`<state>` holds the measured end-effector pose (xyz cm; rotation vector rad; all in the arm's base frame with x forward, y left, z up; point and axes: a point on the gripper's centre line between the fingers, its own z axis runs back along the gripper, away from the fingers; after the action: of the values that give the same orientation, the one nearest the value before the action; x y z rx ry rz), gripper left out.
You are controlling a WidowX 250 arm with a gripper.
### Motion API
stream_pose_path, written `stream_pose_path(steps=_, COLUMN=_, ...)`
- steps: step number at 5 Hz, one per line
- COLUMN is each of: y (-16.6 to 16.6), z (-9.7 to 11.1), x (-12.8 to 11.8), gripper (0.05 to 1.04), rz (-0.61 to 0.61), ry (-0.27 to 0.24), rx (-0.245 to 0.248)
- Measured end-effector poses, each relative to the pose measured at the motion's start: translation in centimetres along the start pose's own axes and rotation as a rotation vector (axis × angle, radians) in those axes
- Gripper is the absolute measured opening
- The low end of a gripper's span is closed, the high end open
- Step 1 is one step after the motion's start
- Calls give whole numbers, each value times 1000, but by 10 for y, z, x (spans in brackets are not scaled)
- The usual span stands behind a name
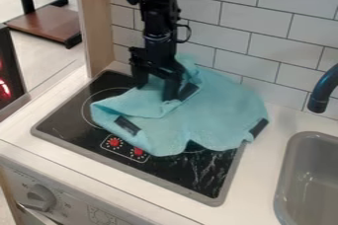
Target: Fold the blue cloth on the top right in the table
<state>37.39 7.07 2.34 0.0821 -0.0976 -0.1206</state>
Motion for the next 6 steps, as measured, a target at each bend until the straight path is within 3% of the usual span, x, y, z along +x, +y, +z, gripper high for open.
stream_pose_path(steps=2, y=24, z=5, x=-27, gripper=999, rz=33, ry=17, rx=-41)
stream_pose_path(steps=4, y=21, z=6, x=-30, gripper=999, rz=34, ry=34, rx=-62)
stream_pose_path(steps=5, y=17, z=17, x=-30, gripper=999, rz=29, ry=25, rx=-89)
stream_pose_path(steps=6, y=18, z=39, x=-28, gripper=999, rz=43, ry=-15, rx=-122)
